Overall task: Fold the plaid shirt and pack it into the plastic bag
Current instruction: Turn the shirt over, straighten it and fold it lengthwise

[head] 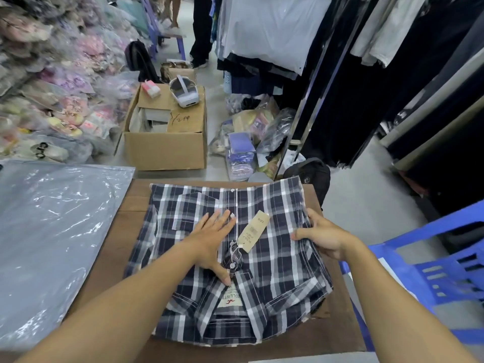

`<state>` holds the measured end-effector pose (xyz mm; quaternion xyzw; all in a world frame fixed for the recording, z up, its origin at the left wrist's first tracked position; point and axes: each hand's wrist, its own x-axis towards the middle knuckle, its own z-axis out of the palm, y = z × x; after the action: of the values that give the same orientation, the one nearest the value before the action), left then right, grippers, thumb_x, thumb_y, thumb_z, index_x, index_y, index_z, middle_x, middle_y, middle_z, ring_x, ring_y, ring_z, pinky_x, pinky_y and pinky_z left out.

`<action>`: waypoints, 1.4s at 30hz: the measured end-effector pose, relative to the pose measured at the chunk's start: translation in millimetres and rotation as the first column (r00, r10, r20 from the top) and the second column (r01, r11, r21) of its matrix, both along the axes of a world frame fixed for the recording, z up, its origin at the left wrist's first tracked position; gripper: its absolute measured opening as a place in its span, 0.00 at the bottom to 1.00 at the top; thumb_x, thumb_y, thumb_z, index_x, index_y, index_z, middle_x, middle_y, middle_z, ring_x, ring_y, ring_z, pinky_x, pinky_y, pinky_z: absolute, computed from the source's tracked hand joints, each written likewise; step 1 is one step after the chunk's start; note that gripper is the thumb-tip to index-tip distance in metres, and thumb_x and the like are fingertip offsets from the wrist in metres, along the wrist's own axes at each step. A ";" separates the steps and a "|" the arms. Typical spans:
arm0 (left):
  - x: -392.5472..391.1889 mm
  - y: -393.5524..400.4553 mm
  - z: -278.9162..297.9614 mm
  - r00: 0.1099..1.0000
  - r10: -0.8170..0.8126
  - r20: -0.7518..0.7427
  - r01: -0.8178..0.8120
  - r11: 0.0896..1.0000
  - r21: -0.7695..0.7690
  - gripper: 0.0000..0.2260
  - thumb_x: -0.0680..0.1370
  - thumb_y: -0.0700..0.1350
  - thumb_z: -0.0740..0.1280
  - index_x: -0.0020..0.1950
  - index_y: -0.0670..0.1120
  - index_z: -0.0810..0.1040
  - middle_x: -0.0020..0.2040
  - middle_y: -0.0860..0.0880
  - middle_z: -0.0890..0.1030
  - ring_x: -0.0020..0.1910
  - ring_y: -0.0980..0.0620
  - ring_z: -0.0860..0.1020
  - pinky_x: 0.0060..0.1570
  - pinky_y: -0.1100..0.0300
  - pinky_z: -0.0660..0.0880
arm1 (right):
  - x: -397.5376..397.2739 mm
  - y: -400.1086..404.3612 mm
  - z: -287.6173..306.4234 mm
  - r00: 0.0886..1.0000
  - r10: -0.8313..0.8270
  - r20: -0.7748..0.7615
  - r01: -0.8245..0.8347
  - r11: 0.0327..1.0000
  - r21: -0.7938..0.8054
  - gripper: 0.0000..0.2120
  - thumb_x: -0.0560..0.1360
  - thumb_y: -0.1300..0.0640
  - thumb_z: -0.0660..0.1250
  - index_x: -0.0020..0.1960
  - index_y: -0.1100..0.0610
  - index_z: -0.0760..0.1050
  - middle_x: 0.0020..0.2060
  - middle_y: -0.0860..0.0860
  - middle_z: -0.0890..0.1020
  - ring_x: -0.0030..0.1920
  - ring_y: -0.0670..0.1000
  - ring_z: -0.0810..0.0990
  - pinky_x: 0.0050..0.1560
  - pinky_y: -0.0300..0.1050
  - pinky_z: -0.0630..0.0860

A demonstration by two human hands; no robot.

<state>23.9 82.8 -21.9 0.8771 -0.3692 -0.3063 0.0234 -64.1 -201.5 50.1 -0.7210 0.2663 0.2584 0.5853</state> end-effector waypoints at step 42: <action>-17.8 113.7 21.9 0.779 0.572 0.257 -0.386 0.760 -0.523 0.25 0.83 0.54 0.56 0.78 0.47 0.61 0.80 0.47 0.58 0.79 0.46 0.55 0.77 0.47 0.58 | 109.5 247.8 -20.0 0.824 0.432 0.365 0.043 0.595 -0.802 0.16 0.81 0.54 0.62 0.67 0.52 0.76 0.67 0.51 0.76 0.68 0.54 0.70 0.66 0.53 0.71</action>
<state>6.1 196.5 0.0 0.9570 -0.1827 -0.0104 0.2249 45.4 46.3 30.1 -0.9687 0.0963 -0.0262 0.2273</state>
